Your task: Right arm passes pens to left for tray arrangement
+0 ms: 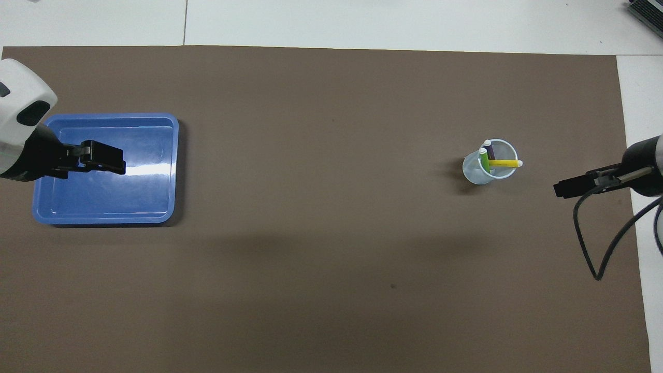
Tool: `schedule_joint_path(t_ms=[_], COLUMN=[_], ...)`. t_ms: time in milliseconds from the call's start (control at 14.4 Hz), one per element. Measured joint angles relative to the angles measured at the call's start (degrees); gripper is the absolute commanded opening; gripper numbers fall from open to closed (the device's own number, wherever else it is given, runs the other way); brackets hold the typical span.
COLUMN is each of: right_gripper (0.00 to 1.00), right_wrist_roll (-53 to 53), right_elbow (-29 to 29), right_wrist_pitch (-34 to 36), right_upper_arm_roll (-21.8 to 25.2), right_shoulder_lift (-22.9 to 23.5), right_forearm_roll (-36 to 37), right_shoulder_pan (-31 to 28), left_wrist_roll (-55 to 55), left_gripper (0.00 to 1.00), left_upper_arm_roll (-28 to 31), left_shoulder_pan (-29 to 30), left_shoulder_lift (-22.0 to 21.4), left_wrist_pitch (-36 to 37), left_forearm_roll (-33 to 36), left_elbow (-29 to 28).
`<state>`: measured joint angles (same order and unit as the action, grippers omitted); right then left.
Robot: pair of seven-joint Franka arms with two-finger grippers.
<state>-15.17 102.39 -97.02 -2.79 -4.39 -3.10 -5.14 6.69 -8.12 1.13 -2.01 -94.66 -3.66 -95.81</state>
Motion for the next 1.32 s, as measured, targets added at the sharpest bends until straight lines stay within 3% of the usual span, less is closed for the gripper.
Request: schedule_joint_path(t_ms=[417, 765, 973, 1112, 1321], right_gripper=[1.00, 1.00, 1.00, 1.00, 1.00], right_wrist_roll=[0.00, 0.00, -1.35, -2.55, -3.13], right_elbow=[2.37, 3.36, 4.10, 4.85, 3.75], right_wrist_pitch=[-0.02, -1.15, -5.15, -8.98, -13.36], right_upper_arm_roll=[0.00, -0.28, -0.43, -0.58, -1.05], right_shoulder_lift=[-1.39, -2.05, -1.97, -0.37, 5.79], right_forearm_roll=[0.00, 1.35, 1.50, 1.51, 2.21], right_shoulder_pan=[0.00, 0.14, 0.29, 0.31, 1.80], left_wrist_roll=[5.86, 21.98, 36.27, 43.94, 52.61], left_gripper=[1.00, 1.00, 1.00, 1.00, 1.00], left_upper_arm_roll=[-0.58, -1.20, -1.35, -1.42, -1.44], left_shoulder_pan=[-0.08, -4.20, -6.78, -7.61, -8.47], left_shoulder_lift=[-0.87, -0.97, -1.43, -1.90, -2.43], left_wrist_pitch=[0.84, 0.59, -3.13, -5.54, -8.62], left_forearm_roll=[-0.03, -0.54, -3.64, -6.43, -9.21], left_elbow=[-0.04, -0.60, -2.77, -4.22, -5.88])
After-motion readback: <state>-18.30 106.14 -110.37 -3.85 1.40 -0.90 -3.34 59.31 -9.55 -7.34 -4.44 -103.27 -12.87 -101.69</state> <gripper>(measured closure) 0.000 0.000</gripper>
